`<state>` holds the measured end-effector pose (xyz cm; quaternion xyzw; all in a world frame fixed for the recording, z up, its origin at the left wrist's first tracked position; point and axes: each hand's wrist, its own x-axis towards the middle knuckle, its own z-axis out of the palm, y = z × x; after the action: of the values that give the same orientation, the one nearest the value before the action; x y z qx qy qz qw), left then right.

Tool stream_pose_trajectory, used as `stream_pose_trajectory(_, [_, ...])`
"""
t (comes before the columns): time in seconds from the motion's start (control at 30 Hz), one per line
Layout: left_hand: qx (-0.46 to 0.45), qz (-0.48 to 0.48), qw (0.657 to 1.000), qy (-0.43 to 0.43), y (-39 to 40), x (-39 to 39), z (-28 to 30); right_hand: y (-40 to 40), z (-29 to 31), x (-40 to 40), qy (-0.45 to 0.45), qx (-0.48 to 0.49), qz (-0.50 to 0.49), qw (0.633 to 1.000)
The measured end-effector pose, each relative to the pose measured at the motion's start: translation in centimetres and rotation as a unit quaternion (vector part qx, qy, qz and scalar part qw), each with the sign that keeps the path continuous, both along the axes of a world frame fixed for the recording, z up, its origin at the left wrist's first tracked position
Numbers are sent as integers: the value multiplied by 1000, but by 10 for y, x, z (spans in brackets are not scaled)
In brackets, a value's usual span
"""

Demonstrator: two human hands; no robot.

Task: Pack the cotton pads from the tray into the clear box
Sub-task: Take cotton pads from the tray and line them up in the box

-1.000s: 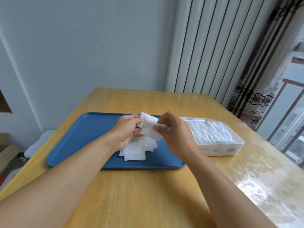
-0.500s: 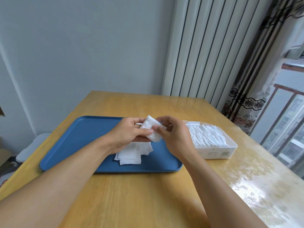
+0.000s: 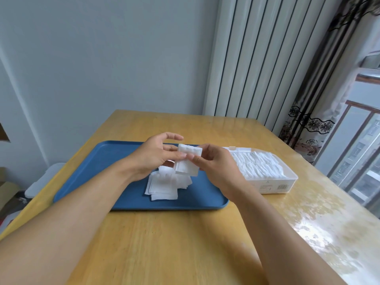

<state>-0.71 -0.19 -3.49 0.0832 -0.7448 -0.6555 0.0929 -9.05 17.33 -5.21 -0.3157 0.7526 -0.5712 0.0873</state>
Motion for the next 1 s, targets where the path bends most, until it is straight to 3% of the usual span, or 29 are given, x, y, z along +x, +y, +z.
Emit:
stream_pose_trajectory(0.1, [-105, 3, 992, -74, -20, 6, 4, -1, -3, -3, -3, -21, -31, 999])
stream_pose_trajectory(0.2, [-274, 28, 944, -184, -38, 13, 2, -3, -6, 1, -4, -5, -20, 1000])
stream_pose_trajectory(0.3, [-341, 13, 896, -285, -41, 16, -3, -6, -10, 4, -2, 31, -7, 999])
stream_pose_trajectory(0.43, [-360, -6, 881, -308, -37, 13, -5, -9, -20, 3, -20, 66, 22, 997])
stream_pose_trajectory(0.67, [-311, 20, 917, -248, -40, 14, 1, -8, -30, -1, -30, 98, 19, 995])
stream_pose_trajectory(0.83, [-267, 30, 926, -266, -45, 14, 2, -15, -22, 8, -133, -7, 83, 988])
stream_pose_trajectory(1.0, [-244, 4, 918, -313, -43, 19, 1, -32, -28, 18, -60, 130, 90, 986])
